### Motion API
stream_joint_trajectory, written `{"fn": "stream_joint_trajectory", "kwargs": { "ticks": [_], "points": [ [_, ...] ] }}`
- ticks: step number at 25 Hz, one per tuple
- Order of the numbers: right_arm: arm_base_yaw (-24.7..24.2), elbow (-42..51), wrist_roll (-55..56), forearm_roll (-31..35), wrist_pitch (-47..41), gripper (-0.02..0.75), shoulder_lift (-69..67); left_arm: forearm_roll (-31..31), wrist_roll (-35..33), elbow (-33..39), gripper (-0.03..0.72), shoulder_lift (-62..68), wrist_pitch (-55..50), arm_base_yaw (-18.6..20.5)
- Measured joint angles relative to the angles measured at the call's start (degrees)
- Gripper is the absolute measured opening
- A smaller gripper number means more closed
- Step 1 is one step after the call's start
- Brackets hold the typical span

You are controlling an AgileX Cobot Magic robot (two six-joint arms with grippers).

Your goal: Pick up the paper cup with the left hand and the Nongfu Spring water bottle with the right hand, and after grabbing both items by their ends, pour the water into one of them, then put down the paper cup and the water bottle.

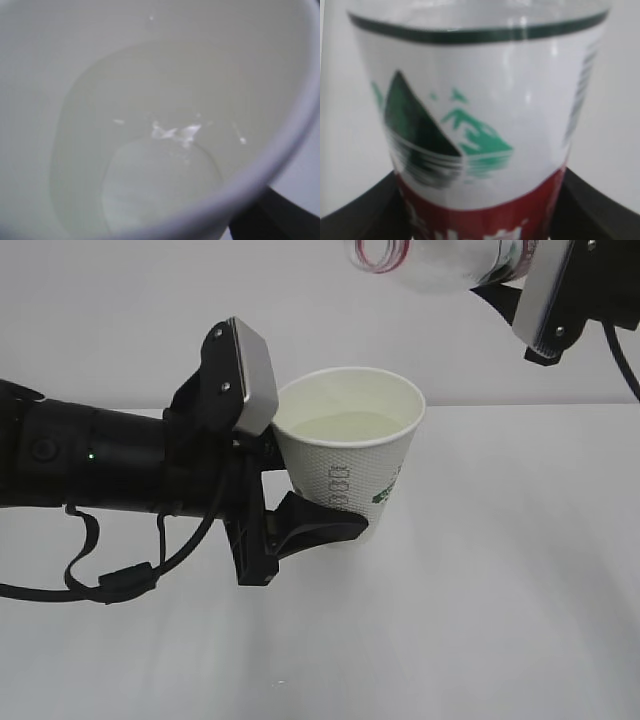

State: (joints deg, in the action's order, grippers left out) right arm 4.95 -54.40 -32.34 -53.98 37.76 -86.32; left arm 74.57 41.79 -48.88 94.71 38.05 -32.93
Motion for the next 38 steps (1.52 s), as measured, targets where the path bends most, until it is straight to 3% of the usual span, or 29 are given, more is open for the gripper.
{"fn": "stream_joint_trajectory", "kwargs": {
  "ticks": [30,38],
  "points": [
    [0.0,0.0,36.44,0.53,-0.13,0.515,0.0,0.04,0.0,0.0,0.501,0.0,0.0,0.0],
    [0.0,0.41,40.3,3.42,-6.17,0.515,0.0,0.04,0.0,0.0,0.501,0.0,0.0,0.0]
  ]
}}
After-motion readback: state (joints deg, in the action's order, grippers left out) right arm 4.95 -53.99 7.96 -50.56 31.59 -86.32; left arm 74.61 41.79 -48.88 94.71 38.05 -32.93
